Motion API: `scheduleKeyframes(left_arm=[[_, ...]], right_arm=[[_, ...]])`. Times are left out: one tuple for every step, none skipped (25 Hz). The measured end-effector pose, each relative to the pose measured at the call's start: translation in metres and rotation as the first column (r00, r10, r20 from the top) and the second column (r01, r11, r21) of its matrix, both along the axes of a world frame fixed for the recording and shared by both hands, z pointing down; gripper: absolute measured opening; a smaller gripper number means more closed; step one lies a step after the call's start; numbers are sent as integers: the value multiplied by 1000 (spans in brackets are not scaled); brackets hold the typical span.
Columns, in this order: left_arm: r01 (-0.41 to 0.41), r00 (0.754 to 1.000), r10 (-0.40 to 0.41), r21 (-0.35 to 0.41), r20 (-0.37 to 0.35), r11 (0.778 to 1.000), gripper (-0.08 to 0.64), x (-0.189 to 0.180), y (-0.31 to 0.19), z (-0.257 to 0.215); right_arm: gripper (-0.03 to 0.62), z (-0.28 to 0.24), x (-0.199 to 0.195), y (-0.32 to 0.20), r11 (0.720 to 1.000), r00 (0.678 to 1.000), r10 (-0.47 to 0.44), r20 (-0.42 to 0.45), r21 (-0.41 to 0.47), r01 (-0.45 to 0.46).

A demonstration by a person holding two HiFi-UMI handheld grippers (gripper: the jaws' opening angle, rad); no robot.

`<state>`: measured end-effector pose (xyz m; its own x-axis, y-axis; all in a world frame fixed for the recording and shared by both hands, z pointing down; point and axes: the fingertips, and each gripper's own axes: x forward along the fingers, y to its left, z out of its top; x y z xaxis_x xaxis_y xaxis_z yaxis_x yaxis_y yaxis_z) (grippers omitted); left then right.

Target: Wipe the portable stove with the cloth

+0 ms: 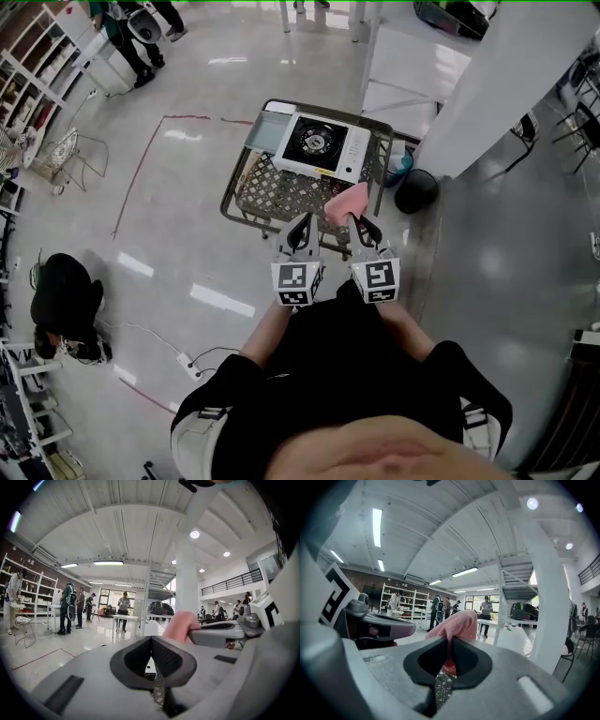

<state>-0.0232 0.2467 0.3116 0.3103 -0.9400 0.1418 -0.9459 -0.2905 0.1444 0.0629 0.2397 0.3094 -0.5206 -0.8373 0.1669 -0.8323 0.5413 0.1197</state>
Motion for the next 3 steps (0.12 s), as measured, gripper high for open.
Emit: scheduleKeyframes(left_arm=[[3,1000,-3,0,0,1000,0,-2,1,4],[6,1000,-6,-1,1,1000,0,-4,2,9],[8,1000,-8,-1,2,1000,0,-6,2,13]], right_arm=[[21,4,-2,1,1000,1000,-2,0,0,2],[21,9,-3,2,1000,1000,-3,-1,-1,3],[21,14,-5,2,1000,1000,-5,-2,-3,5]])
